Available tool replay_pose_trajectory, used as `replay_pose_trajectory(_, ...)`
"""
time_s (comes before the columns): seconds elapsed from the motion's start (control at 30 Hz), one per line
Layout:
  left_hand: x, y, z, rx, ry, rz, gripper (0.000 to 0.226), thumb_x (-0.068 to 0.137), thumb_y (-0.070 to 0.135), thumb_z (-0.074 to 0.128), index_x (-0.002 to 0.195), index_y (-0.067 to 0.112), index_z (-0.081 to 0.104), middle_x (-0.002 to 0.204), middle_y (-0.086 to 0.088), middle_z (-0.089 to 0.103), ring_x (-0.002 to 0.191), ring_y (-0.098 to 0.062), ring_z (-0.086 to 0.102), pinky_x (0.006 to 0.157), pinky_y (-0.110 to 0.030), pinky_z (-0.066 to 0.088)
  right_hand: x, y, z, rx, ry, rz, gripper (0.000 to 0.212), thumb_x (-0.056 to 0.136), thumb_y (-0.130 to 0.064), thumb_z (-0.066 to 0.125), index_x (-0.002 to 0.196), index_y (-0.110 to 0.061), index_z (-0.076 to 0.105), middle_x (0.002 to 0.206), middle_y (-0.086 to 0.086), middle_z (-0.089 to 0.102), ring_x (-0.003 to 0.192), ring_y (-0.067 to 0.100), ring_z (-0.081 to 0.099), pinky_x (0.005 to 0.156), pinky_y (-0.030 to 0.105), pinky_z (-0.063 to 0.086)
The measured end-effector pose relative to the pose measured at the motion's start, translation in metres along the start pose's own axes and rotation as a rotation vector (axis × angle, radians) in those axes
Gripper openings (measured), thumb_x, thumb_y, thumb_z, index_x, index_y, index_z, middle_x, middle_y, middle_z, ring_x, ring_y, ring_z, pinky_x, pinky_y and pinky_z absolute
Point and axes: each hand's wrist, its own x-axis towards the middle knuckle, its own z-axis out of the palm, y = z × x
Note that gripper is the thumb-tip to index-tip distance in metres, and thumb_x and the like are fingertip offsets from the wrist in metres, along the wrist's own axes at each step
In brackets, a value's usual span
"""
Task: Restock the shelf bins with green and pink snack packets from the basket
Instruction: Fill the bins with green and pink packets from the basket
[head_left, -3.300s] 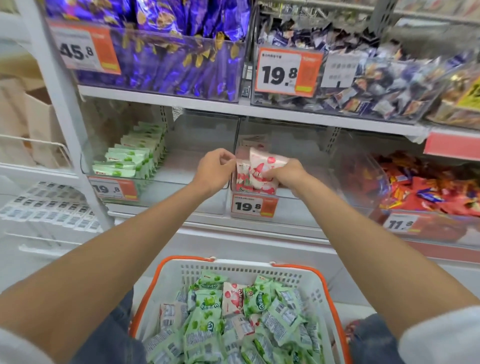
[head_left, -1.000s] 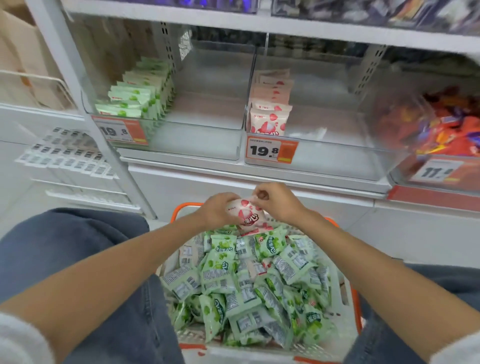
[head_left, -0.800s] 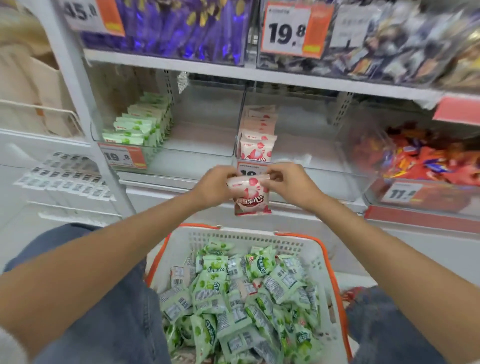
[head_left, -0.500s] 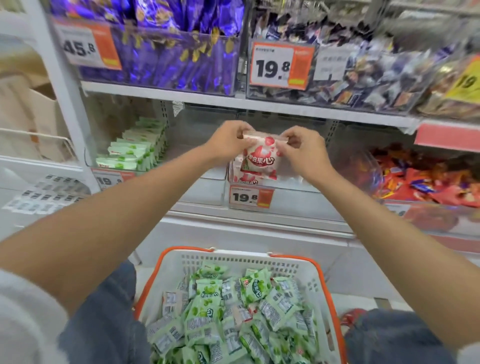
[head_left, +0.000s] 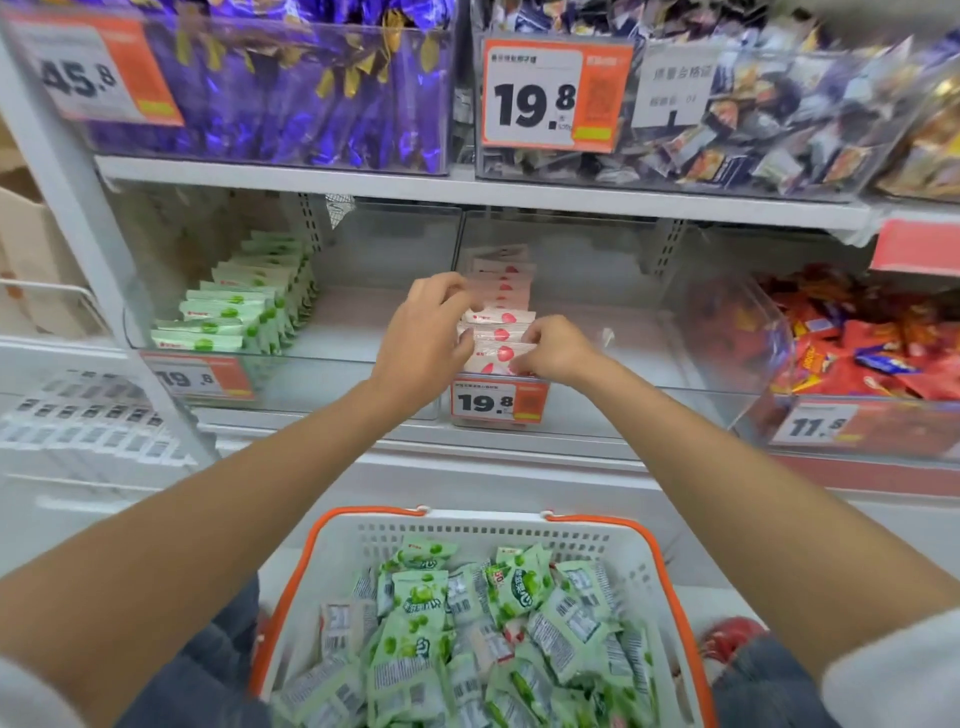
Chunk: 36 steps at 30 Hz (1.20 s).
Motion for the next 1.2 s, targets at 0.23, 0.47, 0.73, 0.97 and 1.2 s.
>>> replay_pose_trajectory(0.23,-0.043,-0.001,0.004,-0.111,0.141,-0.152,0.022,0.093,0.02,0.057,0.114,0.013,0.055,0.111,-0.001,0.052,0.092,-0.015,0.047,0.068,-0.029,0.042,0.007,-0.004,0.002,0.102,-0.065,0.145,0.023,0.079,-0.004,0.073,0.073,-0.01,0.052,0.088,0.007,0.06,0.083,0.022,0.058,0.053,0.023,0.042)
replay_pose_trajectory(0.47,-0.068,0.01,0.004,-0.221,0.02,-0.307,0.011,0.095,0.02,0.055,0.098,0.026,0.045,0.095,0.012,0.047,0.069,-0.007,0.049,0.059,-0.026,0.035,0.01,-0.002,0.009,0.004,0.032,0.108,0.027,0.076,-0.009,0.077,0.099,-0.008,0.062,0.105,0.009,0.068,0.088,0.022,0.061,0.067,0.028,0.047)
replay_pose_trajectory(0.73,-0.114,0.002,0.019,-0.37,-0.196,-0.509,0.009,0.09,0.014,0.053,0.092,0.023,0.053,0.083,0.008,0.056,0.066,-0.012,0.054,0.059,-0.031,0.045,-0.061,0.009,0.036,-0.039,0.566,-0.371,0.008,0.085,-0.009,0.057,0.09,-0.014,0.06,0.09,-0.004,0.058,0.078,0.015,0.054,0.065,0.031,0.045)
replay_pose_trajectory(0.97,-0.181,-0.037,0.045,-0.311,-0.551,-0.751,0.007,0.09,0.011,0.056,0.091,0.017,0.059,0.086,-0.003,0.062,0.072,-0.023,0.06,0.07,-0.039,0.052,-0.111,0.09,0.155,-0.281,-0.102,-0.258,0.015,0.088,-0.009,0.052,0.097,-0.015,0.062,0.094,-0.002,0.059,0.079,0.018,0.056,0.068,0.031,0.045)
replay_pose_trajectory(1.2,-0.213,-0.043,0.073,-0.347,-0.718,-0.835,0.016,0.089,0.007,0.053,0.081,0.021,0.057,0.086,-0.002,0.065,0.067,-0.018,0.055,0.066,-0.035,0.05,-0.117,0.153,0.246,-0.428,-0.652,0.226,0.043,0.093,-0.006,0.05,0.064,-0.024,0.023,0.065,-0.001,0.027,0.054,0.013,0.032,0.048,0.025,0.028)
